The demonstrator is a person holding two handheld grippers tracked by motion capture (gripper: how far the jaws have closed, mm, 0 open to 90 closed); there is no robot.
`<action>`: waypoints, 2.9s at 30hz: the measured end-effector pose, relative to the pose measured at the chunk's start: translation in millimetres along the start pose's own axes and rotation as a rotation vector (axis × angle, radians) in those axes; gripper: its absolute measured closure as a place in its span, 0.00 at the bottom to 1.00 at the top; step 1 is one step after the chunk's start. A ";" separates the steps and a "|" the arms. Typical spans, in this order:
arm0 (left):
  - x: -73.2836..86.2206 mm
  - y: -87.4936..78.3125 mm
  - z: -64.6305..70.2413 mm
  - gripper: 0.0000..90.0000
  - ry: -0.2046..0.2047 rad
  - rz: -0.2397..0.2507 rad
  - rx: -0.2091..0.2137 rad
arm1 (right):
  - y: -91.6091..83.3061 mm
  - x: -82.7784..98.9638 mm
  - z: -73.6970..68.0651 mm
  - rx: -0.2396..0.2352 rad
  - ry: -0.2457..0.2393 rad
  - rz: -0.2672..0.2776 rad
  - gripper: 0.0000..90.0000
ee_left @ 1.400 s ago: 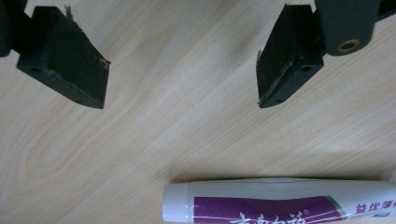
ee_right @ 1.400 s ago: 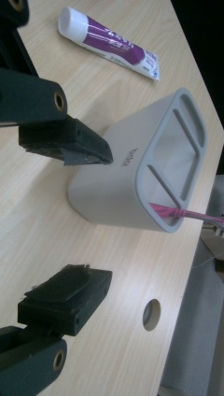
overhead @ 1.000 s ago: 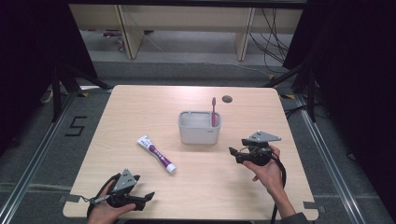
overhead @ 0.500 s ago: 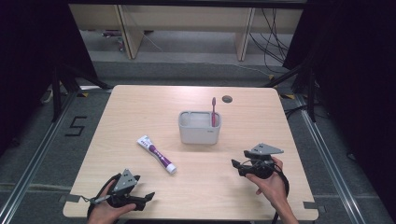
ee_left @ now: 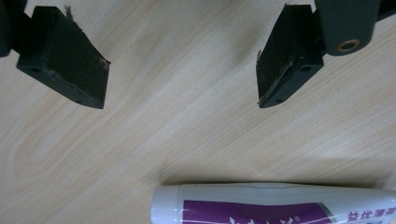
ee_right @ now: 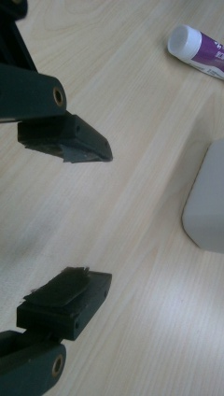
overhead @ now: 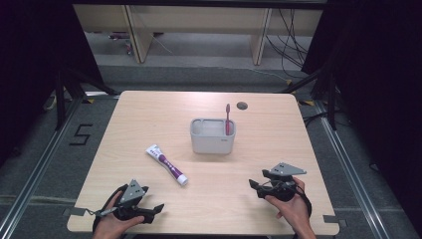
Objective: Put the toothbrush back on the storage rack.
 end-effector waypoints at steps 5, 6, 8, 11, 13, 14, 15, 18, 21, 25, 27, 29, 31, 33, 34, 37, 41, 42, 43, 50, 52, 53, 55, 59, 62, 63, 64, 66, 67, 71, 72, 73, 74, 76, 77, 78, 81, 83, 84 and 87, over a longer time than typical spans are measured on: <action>-2.0 -1.2 -0.3 0.19 -0.003 0.015 0.005 | -5.4 5.1 -1.5 0.005 0.002 0.011 0.40; -2.5 -1.0 0.0 0.19 -0.007 0.017 0.009 | -6.0 5.8 -0.5 0.003 -0.012 0.011 0.39; -3.7 -0.6 -0.2 0.19 -0.010 0.027 0.008 | -6.6 9.2 -1.8 -0.006 -0.002 0.006 0.39; -7.8 0.0 -2.2 0.19 -0.014 0.052 -0.005 | -8.7 11.6 -0.3 0.013 -0.013 0.009 0.39; -11.3 -1.5 -3.2 0.20 -0.013 0.055 -0.006 | -9.5 12.8 -0.6 0.001 -0.009 0.007 0.39; -16.8 0.3 -3.3 0.23 -0.028 0.084 -0.006 | -11.3 15.0 -4.4 -0.001 0.043 -0.001 0.39; -18.5 0.1 -4.3 0.24 -0.015 0.077 -0.008 | -11.3 14.8 -1.7 -0.006 0.001 0.002 0.39; -24.1 4.1 -4.0 0.26 -0.021 0.097 -0.010 | -12.4 15.5 -2.6 -0.004 0.008 0.002 0.39; -34.4 10.8 -3.2 0.34 0.007 0.094 0.002 | -11.9 17.3 -2.8 -0.007 0.023 -0.006 0.39; -44.8 16.1 0.6 0.46 0.012 0.125 0.006 | -9.7 17.7 -2.8 -0.012 0.013 0.000 0.39; -51.5 19.3 2.1 0.49 0.025 0.138 0.016 | -9.8 17.8 -1.5 -0.007 -0.006 -0.004 0.39; -57.7 23.7 2.5 0.60 0.056 0.146 0.021 | -9.2 18.4 -3.2 -0.013 0.008 -0.012 0.39; -64.0 27.9 1.9 0.68 0.075 0.145 0.018 | -8.7 18.2 -3.3 -0.014 0.008 -0.008 0.39; -70.5 32.5 0.9 0.78 0.084 0.150 0.017 | -9.4 18.3 -3.3 -0.013 0.008 -0.010 0.39; -75.6 37.0 -0.6 0.87 0.091 0.146 0.014 | -9.4 18.8 -5.1 -0.017 0.027 -0.017 0.39; -79.2 41.4 -3.1 0.93 0.094 0.141 0.015 | -7.4 19.2 -5.6 -0.022 0.019 -0.014 0.40; -83.2 49.3 -5.5 0.99 0.091 0.131 0.026 | -6.4 18.2 -3.1 -0.016 -0.022 -0.006 0.40; -83.7 52.6 -6.1 1.00 0.108 0.111 0.025 | -7.2 19.4 -4.7 -0.013 0.007 -0.015 0.40; -83.7 52.6 -6.1 1.00 0.108 0.111 0.025 | -7.2 19.4 -4.7 -0.013 0.007 -0.015 0.40; -89.2 64.8 -3.2 1.00 0.144 0.077 0.042 | -5.9 18.9 -3.2 -0.014 -0.025 -0.013 0.40; -91.9 67.4 -3.5 1.00 0.151 0.071 0.043 | -6.3 18.9 -2.8 -0.010 -0.027 -0.016 0.40; -93.2 68.5 -4.0 1.00 0.151 0.069 0.042 | -6.0 18.9 -2.5 -0.005 -0.028 -0.009 0.40; -94.1 71.2 -4.6 1.00 0.148 0.069 0.050 | -6.5 20.5 -5.5 -0.016 0.007 -0.022 0.40; -93.1 77.2 -3.1 1.00 0.140 0.056 0.049 | -6.7 19.8 -4.5 -0.020 -0.003 -0.022 0.40; -93.2 79.9 -0.5 1.00 0.139 0.048 0.068 | -6.8 20.0 -4.9 -0.017 0.006 -0.025 0.40; -93.2 80.6 -0.1 1.00 0.140 0.042 0.068 | -6.8 20.0 -4.9 -0.017 0.006 -0.025 0.40; -93.4 81.5 0.5 1.00 0.141 0.044 0.066 | -6.8 19.9 -5.0 -0.017 0.004 -0.025 0.40; -93.3 83.3 0.3 1.00 0.147 0.036 0.069 | -6.5 19.1 -3.4 -0.020 -0.022 -0.015 0.40; -93.1 84.3 -0.4 1.00 0.155 0.029 0.075 | -6.5 18.9 -3.0 -0.015 -0.025 -0.016 0.40; -91.8 85.5 -2.3 1.00 0.149 0.013 0.069 | -7.4 19.7 -4.3 -0.015 -0.002 -0.020 0.40; -91.4 85.3 -2.8 1.00 0.149 0.008 0.074 | -7.2 19.6 -4.7 -0.016 0.004 -0.017 0.40; -90.5 85.4 -3.0 1.00 0.148 0.001 0.077 | -7.2 19.4 -4.6 -0.017 0.004 -0.017 0.40; -88.3 84.9 -3.6 1.00 0.159 -0.019 0.077 | -7.4 19.2 -4.7 -0.017 0.005 -0.016 0.40; -87.3 84.0 -4.5 1.00 0.169 -0.027 0.079 | -7.6 19.2 -4.8 -0.017 0.004 -0.014 0.40; -86.6 83.4 -5.5 1.00 0.171 -0.032 0.073 | -7.7 19.1 -4.9 -0.018 0.004 -0.014 0.40; -86.0 82.4 -5.1 1.00 0.165 -0.035 0.080 | -7.3 18.1 -2.6 -0.015 -0.026 -0.007 0.40; -83.3 80.3 -7.9 1.00 0.172 -0.052 0.079 | -7.5 18.9 -4.4 -0.016 -0.001 -0.012 0.40; -80.1 78.1 -9.1 1.00 0.173 -0.062 0.080 | -7.4 18.2 -2.9 -0.015 -0.024 -0.006 0.40; -78.3 76.2 -9.9 1.00 0.176 -0.068 0.078 | -7.5 18.0 -3.1 -0.015 -0.025 -0.006 0.40; -72.5 70.7 -14.1 1.00 0.182 -0.085 0.067 | -7.8 17.9 -2.9 -0.014 -0.026 -0.004 0.40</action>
Point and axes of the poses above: each handheld gripper's, and its own axes: y roughly forward along the jaws, x roughly out of its underside, z roughly to its right, the point moved 5 cm from there along y, roughly forward along the jaws, and after that the axes turned 4 degrees about y, right-handed, at the moved point
